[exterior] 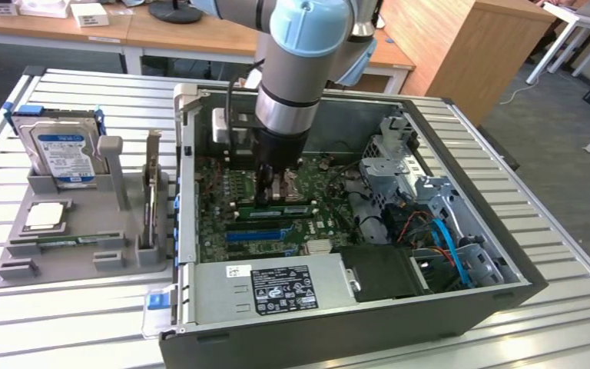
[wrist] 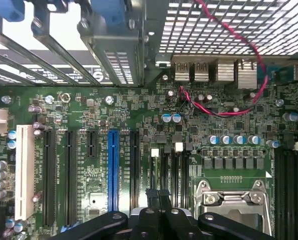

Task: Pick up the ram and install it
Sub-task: 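Press down the ram until it locks into place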

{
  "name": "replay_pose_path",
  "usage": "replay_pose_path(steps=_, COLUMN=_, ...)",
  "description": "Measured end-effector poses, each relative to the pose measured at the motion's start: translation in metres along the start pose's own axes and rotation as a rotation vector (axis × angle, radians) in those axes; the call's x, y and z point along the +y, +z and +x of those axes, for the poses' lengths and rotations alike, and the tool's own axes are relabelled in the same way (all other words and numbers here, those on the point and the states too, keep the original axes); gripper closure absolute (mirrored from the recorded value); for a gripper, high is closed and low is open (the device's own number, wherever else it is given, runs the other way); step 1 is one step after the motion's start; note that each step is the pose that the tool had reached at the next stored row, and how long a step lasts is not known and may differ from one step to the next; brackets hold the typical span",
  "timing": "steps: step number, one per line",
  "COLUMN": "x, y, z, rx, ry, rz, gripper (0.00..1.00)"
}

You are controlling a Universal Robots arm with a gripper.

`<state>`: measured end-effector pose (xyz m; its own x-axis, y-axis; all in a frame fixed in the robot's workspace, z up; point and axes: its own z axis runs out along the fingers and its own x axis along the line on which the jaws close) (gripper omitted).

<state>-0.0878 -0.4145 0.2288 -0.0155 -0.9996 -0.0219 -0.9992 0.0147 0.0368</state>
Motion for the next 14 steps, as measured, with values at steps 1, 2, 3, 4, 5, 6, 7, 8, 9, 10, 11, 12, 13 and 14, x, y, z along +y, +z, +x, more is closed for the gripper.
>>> replay_pose_path(steps=1, x=0.0001, y=-0.0023, z=0.0, rx=-0.0001, ry=0.0, rz=0.0001, gripper=0.89)
replay_pose_path(steps=2, x=0.0002, y=-0.0048, z=0.0, rx=0.0, ry=0.0, rz=0.0, gripper=0.89)
replay_pose_path(steps=3, x=0.0003, y=-0.0072, z=0.0, rx=0.0001, ry=0.0, rz=0.0, gripper=0.89)
replay_pose_path(steps=4, x=0.0004, y=-0.01, z=0.0, rx=0.0, ry=0.0, rz=0.0, gripper=0.89)
replay_pose_path(steps=5, x=0.0005, y=-0.0126, z=0.0, rx=0.0, ry=0.0, rz=0.0, gripper=0.89)
replay_pose_path(steps=6, x=0.0006, y=-0.0151, z=0.0, rx=0.0001, ry=0.0, rz=0.0, gripper=0.89)
replay_pose_path(steps=7, x=0.0007, y=-0.0173, z=0.0, rx=0.0001, ry=0.0, rz=0.0, gripper=0.89)
replay_pose_path(steps=8, x=0.0007, y=-0.0192, z=0.0, rx=0.0001, ry=0.0, rz=0.0, gripper=0.89)
replay_pose_path(steps=9, x=0.0008, y=-0.021, z=0.0, rx=0.0001, ry=0.0, rz=0.0, gripper=0.89)
replay_pose_path(steps=10, x=0.0009, y=-0.0231, z=-0.001, rx=0.0, ry=0.0, rz=0.0, gripper=0.89)
replay_pose_path(steps=11, x=0.001, y=-0.0251, z=-0.001, rx=0.0001, ry=0.0, rz=0.0, gripper=0.89)
replay_pose_path(steps=12, x=0.0011, y=-0.0274, z=-0.001, rx=0.0001, ry=0.0, rz=0.0, gripper=0.89)
replay_pose_path(steps=13, x=0.0011, y=-0.0291, z=-0.001, rx=0.0001, ry=0.0, rz=-0.0001, gripper=0.89)
replay_pose_path(steps=14, x=0.0011, y=-0.0295, z=-0.001, rx=0.0, ry=0.0, rz=0.0, gripper=0.89)
